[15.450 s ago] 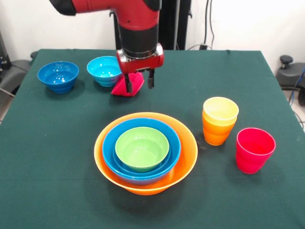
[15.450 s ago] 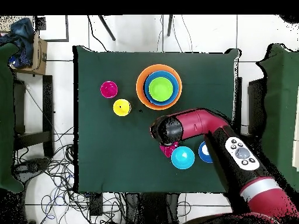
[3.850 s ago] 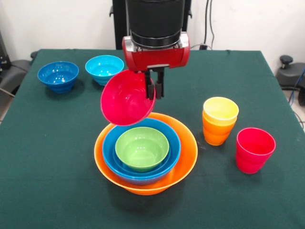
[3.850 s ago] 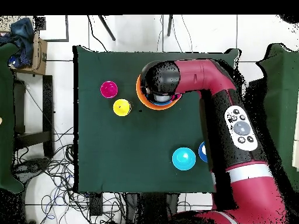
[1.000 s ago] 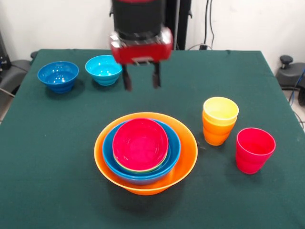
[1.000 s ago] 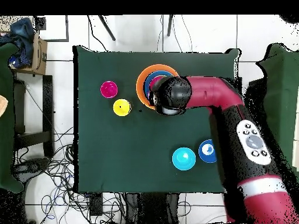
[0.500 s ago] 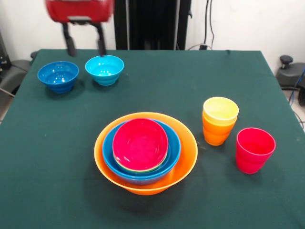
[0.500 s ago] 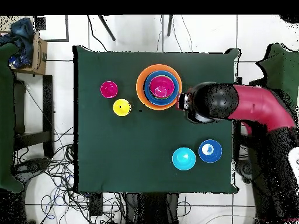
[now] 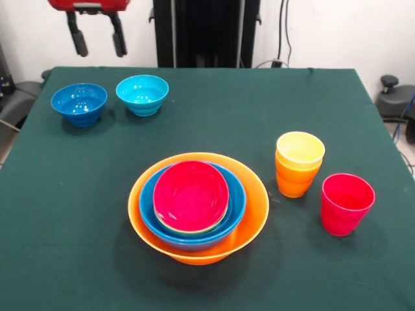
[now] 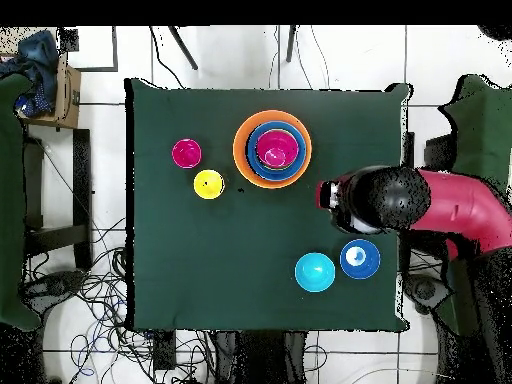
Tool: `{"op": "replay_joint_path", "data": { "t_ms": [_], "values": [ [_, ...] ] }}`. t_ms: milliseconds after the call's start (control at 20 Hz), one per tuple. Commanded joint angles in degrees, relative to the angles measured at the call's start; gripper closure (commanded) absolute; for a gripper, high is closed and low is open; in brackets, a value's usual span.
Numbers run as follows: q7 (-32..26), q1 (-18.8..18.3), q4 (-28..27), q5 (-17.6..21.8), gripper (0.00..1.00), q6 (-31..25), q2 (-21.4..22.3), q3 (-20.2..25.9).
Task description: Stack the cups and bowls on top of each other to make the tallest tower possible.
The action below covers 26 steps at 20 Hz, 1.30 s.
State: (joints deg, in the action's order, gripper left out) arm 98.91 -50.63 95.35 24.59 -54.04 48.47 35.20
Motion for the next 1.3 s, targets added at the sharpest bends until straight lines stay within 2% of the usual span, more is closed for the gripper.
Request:
{"op": "replay_joint_path", "data": {
  "t_ms": [50,650,750,1000,1300],
  "values": [
    [-8.3,6.3,2.0,2.8,0.00,-0.5,-1.8,4.0],
    [1.7,16.6,-4.5,0.7,0.00,-2.1,-4.0,-0.4],
    [3.4,18.3,-5.7,1.1,0.00,-1.2,-4.7,-1.4],
    [6.5,23.3,-11.4,4.8,0.00,0.8,-10.1,-5.3],
    [6.7,26.2,-13.1,7.5,0.00,4.5,-14.0,-8.8]
  ]
}}
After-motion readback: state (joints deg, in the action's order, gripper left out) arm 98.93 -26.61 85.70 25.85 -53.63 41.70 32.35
